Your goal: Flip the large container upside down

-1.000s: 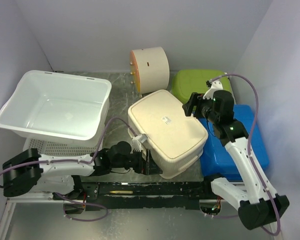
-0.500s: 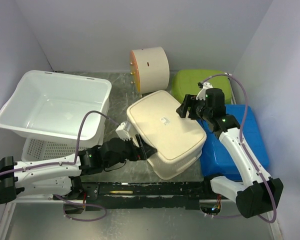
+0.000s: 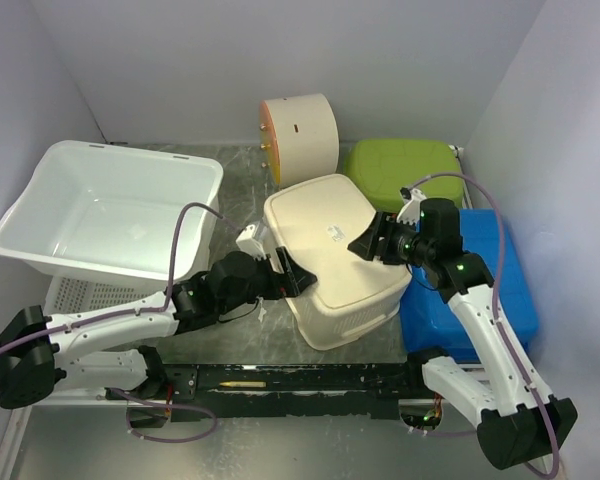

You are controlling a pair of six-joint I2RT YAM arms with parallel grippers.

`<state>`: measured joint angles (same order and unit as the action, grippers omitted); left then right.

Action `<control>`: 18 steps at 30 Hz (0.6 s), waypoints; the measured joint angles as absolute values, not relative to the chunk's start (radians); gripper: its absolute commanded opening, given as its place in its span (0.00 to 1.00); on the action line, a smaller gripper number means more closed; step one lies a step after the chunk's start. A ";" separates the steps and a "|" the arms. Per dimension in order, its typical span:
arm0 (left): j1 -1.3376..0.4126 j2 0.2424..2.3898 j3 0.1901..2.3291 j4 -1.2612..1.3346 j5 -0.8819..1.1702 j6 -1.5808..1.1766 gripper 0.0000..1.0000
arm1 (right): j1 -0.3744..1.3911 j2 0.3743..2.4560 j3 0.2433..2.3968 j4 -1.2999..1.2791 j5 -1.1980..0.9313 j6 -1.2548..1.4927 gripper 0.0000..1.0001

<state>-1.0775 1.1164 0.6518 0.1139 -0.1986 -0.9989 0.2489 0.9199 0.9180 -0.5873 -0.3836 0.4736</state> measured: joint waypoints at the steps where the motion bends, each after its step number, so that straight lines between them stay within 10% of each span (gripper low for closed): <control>1: -1.075 1.127 0.669 0.108 -0.197 -0.988 0.99 | 0.249 0.912 0.918 -0.600 -0.394 0.480 0.62; 18: -0.959 1.100 0.890 -0.125 -0.335 -0.955 0.99 | 0.208 1.085 1.139 -0.576 -0.057 0.402 0.92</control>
<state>-0.9588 1.0996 0.8898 -0.1253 -0.3347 -0.9554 0.2077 1.0855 1.1385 -0.5758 -0.0574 0.4019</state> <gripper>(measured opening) 0.992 0.916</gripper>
